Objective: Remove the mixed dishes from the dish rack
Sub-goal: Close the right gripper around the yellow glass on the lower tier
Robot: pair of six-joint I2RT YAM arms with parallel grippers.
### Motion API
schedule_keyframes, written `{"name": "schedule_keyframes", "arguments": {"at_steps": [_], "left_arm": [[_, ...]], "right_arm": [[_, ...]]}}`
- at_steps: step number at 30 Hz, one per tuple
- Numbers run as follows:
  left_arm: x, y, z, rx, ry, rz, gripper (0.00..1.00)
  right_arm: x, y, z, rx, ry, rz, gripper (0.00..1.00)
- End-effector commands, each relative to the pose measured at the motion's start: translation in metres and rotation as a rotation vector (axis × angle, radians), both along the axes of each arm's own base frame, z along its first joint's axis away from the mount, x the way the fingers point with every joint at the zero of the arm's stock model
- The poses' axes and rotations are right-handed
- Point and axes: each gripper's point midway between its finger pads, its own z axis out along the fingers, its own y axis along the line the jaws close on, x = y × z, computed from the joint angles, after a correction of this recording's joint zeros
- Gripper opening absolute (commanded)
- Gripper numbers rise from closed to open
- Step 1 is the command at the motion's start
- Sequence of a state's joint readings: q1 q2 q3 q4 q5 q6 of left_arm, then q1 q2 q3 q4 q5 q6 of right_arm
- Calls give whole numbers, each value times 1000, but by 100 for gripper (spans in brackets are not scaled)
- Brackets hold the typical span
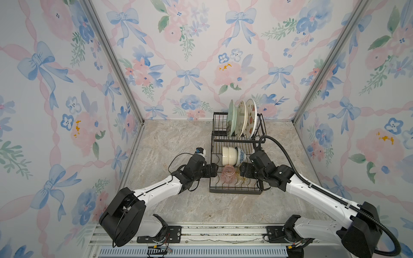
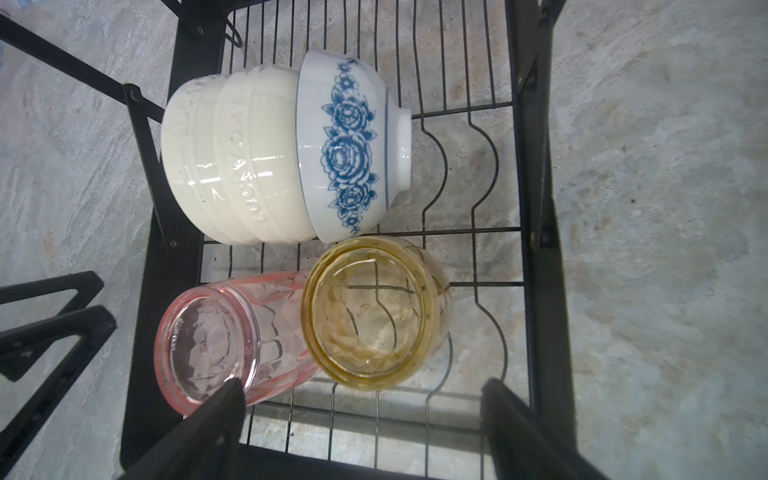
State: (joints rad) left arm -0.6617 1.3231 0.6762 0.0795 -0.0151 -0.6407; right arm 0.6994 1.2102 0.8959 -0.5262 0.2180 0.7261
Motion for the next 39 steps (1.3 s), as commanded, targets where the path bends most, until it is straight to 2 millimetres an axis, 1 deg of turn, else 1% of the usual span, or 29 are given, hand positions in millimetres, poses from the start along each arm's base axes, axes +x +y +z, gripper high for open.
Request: {"name": "schedule_keyframes", "arguments": {"at_steps": [1,8,15,18,25,30,36,39], "left_arm": [[-4,11,-1,31,-7,1,98],[-4,20,11,20,-45,21,98],[-3,24,17,17,-65,26,98],[-4,24,17,17,-61,24,98],[-6,25,7,24,-37,21,98],[-6,26,8,25,-41,26,98],[-8,29,7,31,-45,30,98],[-9,30,5,32,-42,34,98]], "right_arm": [[9,6,4,32,-3,-7,89],[16,6,-4,14,23,-15,82],[25,5,-17,2,49,-24,82],[29,5,-19,-22,45,-13,82],[35,8,-28,-43,60,3,83],[36,3,-36,-70,64,-14,82],[38,5,-39,-68,41,1,79],[39,2,-39,-79,29,-3,79]]}}
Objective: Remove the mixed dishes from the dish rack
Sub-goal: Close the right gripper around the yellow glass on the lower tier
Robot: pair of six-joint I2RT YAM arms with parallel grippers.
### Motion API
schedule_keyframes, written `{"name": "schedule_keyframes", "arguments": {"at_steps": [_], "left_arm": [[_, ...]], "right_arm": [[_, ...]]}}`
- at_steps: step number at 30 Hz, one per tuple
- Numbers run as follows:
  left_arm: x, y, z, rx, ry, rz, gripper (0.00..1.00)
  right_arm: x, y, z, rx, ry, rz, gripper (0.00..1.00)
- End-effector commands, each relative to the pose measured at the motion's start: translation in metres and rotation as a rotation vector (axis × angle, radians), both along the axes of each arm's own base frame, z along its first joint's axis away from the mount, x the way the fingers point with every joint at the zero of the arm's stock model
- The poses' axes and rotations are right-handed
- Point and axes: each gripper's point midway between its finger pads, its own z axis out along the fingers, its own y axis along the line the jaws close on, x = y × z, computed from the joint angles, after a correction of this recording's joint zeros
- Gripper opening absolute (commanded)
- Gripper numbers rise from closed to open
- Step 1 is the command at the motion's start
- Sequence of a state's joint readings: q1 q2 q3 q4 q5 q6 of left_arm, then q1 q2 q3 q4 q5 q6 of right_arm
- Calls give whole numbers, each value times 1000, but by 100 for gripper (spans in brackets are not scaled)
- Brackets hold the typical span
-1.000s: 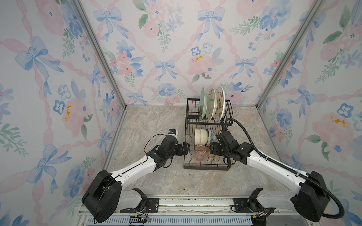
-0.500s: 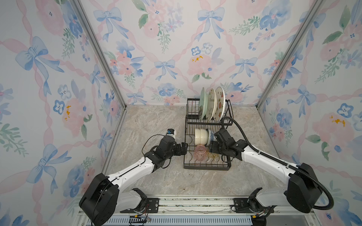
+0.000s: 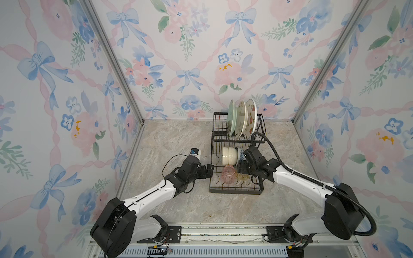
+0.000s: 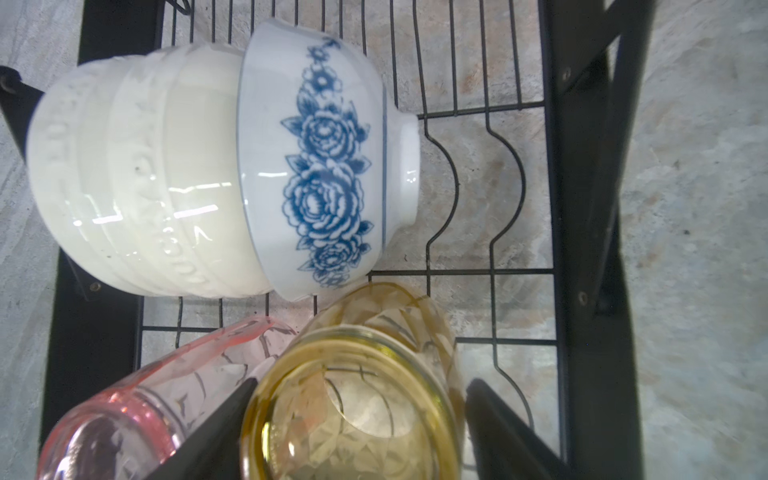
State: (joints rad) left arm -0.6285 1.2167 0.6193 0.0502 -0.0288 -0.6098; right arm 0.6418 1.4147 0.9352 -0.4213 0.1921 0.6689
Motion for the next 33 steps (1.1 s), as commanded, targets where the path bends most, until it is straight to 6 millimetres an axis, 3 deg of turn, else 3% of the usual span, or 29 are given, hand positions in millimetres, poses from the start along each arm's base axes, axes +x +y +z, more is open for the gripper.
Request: {"name": "schedule_keyframes", "arguments": {"at_steps": [1,12,33], "left_arm": [[-3,7,-3,16,-5,11,98],[-6,9,-3,8,-4,13,98],[-7,7,-2,-3,0,3,98]], "right_arm": [[4,-7,-4,-32,-20,-3,79],[6,-9,-13,-51,-22,-13,75],[0,-14,-26,-77,20,-20,77]]}}
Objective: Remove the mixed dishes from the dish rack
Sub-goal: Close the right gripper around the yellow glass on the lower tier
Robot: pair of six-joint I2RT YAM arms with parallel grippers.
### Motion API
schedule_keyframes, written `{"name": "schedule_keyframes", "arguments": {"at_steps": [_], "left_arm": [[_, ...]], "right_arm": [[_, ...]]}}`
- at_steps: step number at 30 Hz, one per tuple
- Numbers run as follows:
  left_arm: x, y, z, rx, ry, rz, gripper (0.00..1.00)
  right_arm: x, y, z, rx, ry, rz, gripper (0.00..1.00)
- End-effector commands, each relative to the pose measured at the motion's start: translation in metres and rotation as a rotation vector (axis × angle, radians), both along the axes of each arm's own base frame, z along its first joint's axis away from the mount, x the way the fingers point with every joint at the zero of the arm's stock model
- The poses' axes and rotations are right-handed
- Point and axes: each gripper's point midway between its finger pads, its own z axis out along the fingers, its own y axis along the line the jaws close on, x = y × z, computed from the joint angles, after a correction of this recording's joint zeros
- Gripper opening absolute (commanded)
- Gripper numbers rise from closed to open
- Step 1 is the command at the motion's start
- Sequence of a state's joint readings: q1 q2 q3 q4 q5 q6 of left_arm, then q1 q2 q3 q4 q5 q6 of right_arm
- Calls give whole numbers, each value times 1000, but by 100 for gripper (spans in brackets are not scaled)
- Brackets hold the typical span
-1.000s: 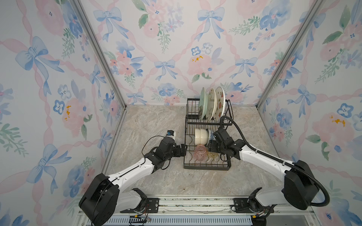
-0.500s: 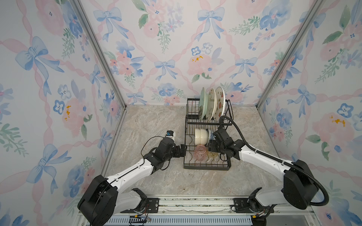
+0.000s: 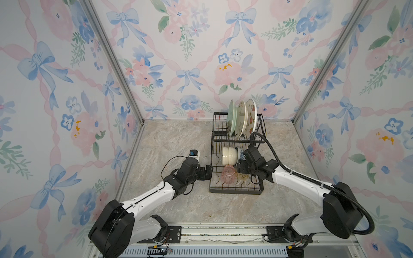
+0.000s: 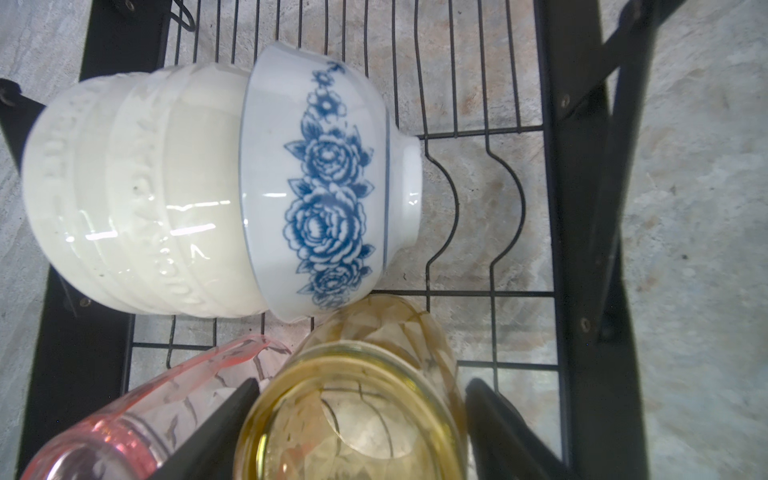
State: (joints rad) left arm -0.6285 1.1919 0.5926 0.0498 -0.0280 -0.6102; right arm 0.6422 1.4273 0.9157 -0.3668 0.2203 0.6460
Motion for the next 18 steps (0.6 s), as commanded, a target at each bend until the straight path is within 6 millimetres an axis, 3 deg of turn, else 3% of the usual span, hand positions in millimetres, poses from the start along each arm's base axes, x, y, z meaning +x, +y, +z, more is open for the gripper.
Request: {"name": "schedule_keyframes", "arguments": {"at_steps": [1,6,18], "left_arm": [[-2,3,1,-4,-1,3,98],[-2,2,5,-12,-9,-1,98],[-5,-1,30,-65,-62,-19,98]], "right_arm": [[-7,-13,-23,-59,56,-26,77],[-8,-13,-12,-40,42,-25,68],[-10,-18,32,44,-34,-52,67]]}}
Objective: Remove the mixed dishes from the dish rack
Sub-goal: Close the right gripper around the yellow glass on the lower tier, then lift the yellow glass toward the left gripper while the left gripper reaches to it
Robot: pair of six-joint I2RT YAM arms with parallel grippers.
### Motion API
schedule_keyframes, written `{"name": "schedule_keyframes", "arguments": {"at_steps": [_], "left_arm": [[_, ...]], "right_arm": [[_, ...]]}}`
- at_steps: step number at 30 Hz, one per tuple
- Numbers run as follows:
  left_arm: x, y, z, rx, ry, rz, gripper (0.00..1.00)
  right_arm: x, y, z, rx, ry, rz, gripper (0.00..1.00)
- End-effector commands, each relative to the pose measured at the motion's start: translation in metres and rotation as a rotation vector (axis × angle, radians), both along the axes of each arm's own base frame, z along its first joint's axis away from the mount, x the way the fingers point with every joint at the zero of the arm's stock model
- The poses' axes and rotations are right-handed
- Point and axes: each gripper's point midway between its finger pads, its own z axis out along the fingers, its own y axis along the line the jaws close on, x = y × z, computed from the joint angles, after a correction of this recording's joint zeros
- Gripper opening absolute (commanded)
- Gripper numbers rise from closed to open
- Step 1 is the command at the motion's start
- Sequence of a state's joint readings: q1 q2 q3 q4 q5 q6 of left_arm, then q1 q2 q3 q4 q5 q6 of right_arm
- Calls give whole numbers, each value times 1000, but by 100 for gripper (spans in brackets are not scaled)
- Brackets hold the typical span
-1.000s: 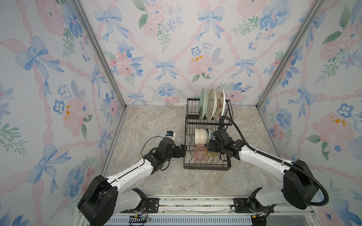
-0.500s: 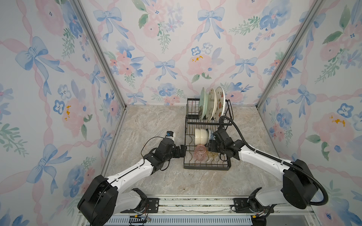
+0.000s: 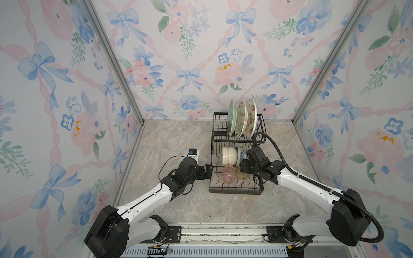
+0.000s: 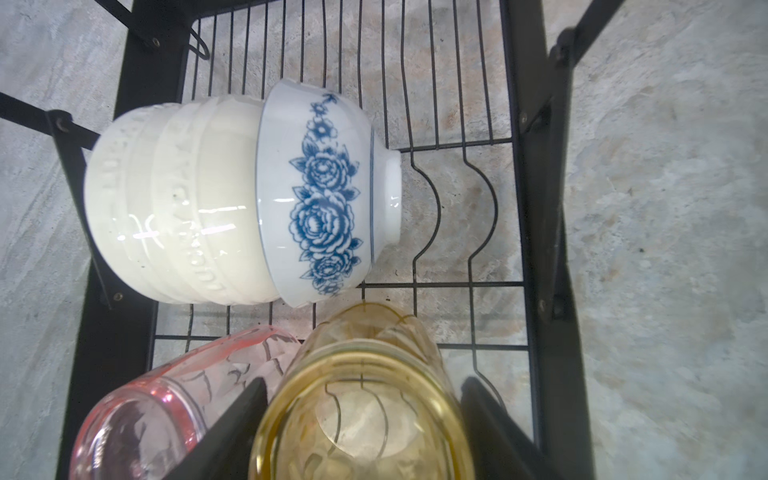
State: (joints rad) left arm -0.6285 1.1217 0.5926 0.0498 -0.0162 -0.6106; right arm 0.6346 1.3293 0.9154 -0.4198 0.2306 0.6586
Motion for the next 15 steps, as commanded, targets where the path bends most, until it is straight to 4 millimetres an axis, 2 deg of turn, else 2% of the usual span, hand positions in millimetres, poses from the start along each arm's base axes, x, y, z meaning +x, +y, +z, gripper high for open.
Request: {"name": "schedule_keyframes", "arguments": {"at_steps": [1,7,10,15], "left_arm": [[-3,-1,8,-22,-12,-12,98],[-8,-11,26,-66,-38,-60,98],[-12,-22,36,-103,-53,-110,98],[-16,-39,51,-142,-81,-161,98]], "right_arm": [[-4,-8,8,27,6,-30,67],[-3,-7,26,114,-18,-40,66],[-2,-7,40,167,-45,-46,66],[1,-10,50,204,-66,-63,65]]}}
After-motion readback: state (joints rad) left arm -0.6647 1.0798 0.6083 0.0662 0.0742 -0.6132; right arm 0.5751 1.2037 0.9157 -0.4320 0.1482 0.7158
